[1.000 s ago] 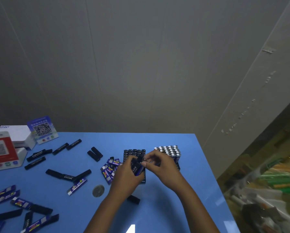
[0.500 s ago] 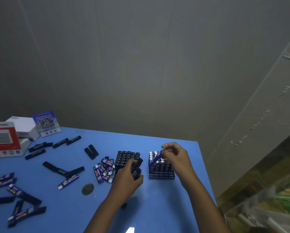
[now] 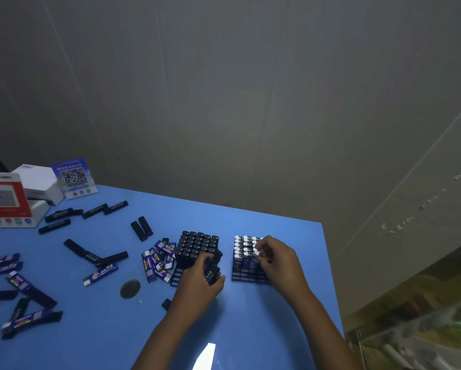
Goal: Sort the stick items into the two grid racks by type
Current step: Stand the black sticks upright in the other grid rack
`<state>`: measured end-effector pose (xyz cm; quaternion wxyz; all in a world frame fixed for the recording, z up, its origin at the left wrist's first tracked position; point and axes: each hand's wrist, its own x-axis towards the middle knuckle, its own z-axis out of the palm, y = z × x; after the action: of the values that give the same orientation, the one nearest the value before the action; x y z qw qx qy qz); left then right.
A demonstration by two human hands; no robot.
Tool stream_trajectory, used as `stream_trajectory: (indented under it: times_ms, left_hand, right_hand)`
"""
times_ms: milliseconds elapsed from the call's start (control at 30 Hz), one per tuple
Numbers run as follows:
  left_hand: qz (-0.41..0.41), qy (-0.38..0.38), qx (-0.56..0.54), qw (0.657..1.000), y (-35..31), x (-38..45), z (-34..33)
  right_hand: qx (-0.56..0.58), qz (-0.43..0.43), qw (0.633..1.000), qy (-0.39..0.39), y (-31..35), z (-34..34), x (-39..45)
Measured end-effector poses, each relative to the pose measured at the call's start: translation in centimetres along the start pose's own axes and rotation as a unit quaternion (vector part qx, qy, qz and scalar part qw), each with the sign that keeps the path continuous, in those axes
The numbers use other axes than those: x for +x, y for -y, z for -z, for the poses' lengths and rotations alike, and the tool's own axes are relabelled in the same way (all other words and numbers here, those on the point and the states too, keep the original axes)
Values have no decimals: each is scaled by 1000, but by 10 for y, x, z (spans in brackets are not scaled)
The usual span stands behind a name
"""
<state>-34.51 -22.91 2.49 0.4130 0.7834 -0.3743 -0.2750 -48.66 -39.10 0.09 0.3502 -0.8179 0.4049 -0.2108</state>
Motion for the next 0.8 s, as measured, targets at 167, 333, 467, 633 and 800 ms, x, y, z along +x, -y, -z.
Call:
stream_trajectory:
  times_ms: [167, 333, 467, 633, 800]
  left_hand:
    - [15, -2, -4, 1000, 1, 7, -4]
    - [27, -3, 4, 1000, 10, 10, -5]
    - [42, -6, 18, 999, 21, 12, -3]
    - [53, -1, 26, 998, 28, 16, -2]
    - [52, 3, 31, 998, 29, 17, -2]
  right_hand:
    - [-22, 31, 999, 13, -15, -12, 12]
    - [-41, 38, 998, 12, -24, -27, 16]
    - [-54, 49, 997, 15, -28, -34, 15]
    - [-77, 66, 995, 11, -29, -35, 14]
    - [-104, 78, 991, 11, -29, -37, 13]
